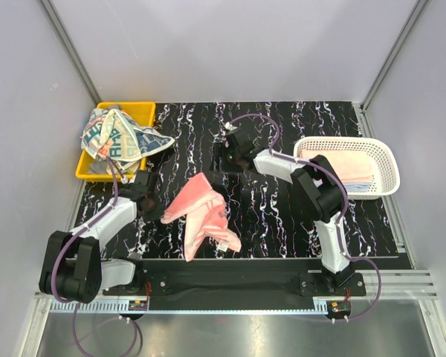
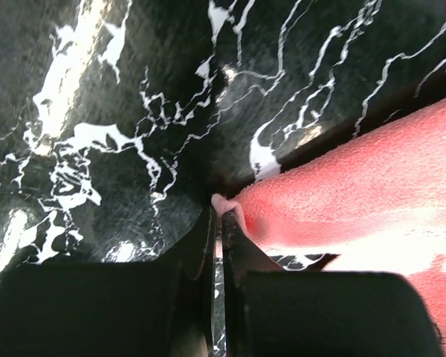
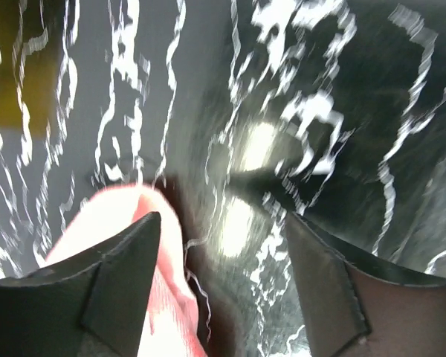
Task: Fold and stack the towels
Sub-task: Flatten out the crumpled towel
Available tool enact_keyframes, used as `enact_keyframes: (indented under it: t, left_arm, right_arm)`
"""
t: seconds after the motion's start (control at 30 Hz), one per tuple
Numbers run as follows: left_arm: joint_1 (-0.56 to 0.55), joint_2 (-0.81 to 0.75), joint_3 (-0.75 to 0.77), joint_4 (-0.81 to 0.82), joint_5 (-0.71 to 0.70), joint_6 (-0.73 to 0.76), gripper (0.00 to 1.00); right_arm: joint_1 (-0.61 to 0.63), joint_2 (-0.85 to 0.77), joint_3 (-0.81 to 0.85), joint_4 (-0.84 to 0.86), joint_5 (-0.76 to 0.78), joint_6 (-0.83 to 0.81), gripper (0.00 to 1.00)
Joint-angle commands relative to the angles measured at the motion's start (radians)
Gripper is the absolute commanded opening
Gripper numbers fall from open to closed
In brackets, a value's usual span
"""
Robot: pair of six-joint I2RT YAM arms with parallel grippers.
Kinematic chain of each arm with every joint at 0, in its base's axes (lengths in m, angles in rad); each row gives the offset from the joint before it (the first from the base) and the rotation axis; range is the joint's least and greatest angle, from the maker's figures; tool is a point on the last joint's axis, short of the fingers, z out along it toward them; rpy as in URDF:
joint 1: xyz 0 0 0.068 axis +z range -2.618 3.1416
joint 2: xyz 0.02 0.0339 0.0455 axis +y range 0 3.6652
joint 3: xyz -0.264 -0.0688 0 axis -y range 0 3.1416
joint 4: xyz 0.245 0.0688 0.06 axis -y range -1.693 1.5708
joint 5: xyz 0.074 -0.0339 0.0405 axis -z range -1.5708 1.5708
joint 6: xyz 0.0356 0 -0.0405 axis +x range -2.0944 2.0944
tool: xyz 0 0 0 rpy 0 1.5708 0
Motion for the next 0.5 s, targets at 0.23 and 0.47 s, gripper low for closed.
enact_keyframes:
  t: [0.23, 0.47]
  left_arm:
    - [0.004, -0.015, 0.044, 0.064, 0.006, 0.011, 0.0]
    - [0.006, -0.023, 0.05, 0.058, -0.001, 0.025, 0.0]
  right_arm:
    - [0.073, -0.174, -0.175, 0.127, -0.028, -0.068, 0.55]
    - [0.099, -0.251, -0.258, 0.16, 0.002, -0.025, 0.56]
